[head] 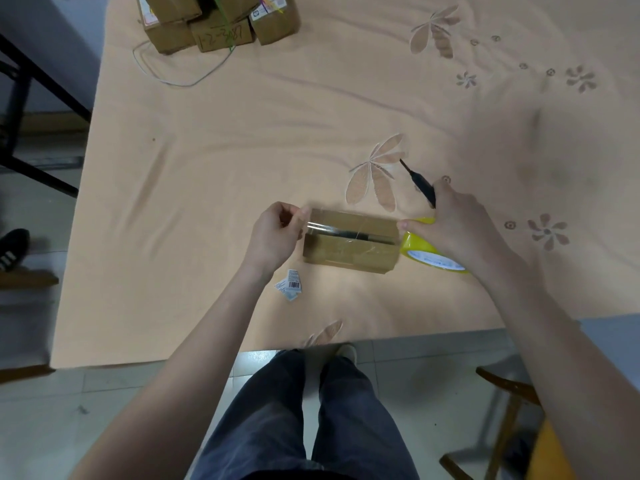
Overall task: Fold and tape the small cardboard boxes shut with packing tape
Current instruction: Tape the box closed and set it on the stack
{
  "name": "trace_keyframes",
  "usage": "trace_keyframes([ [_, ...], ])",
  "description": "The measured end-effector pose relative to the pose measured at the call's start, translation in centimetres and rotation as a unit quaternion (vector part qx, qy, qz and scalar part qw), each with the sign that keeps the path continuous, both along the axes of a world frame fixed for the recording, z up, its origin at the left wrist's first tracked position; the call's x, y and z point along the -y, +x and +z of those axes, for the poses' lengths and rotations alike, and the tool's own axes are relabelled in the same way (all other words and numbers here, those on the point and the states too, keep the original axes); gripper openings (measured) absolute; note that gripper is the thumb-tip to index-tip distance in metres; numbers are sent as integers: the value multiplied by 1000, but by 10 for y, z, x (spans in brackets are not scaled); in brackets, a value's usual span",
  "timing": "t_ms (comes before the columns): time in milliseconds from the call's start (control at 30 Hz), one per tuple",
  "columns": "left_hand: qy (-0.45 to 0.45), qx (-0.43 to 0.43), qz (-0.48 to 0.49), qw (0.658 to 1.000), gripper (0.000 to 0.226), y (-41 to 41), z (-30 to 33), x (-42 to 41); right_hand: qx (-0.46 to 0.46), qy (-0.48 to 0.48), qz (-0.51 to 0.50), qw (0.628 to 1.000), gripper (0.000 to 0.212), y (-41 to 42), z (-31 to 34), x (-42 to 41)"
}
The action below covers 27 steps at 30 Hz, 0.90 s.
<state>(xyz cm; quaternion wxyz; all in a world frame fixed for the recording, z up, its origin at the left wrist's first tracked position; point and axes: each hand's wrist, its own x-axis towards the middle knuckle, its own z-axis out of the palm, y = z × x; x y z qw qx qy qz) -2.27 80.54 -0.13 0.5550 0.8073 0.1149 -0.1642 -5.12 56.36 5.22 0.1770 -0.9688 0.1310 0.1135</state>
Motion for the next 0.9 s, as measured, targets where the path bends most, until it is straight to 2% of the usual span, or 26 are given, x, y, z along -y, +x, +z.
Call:
trace_keyframes([
  [267,21,11,51,998,22,-7,-12,7,-61,5,6,998,59,10,-9,-2],
  [433,-62,-21,106,992,20,-12,-20,10,-77,7,3,997,68,14,-15,-6],
  [500,-63,-26,117,991,20,-13,-24,11,-85,-1,1,996,64,16,-17,-9],
  [667,-59,-44,105,992,19,-16,-31,13,-103,-35,-10,994,50,20,-21,-17],
  [900,9,-16,61,998,20,-8,-28,14,-118,-80,3,990,53,24,-25,-22],
])
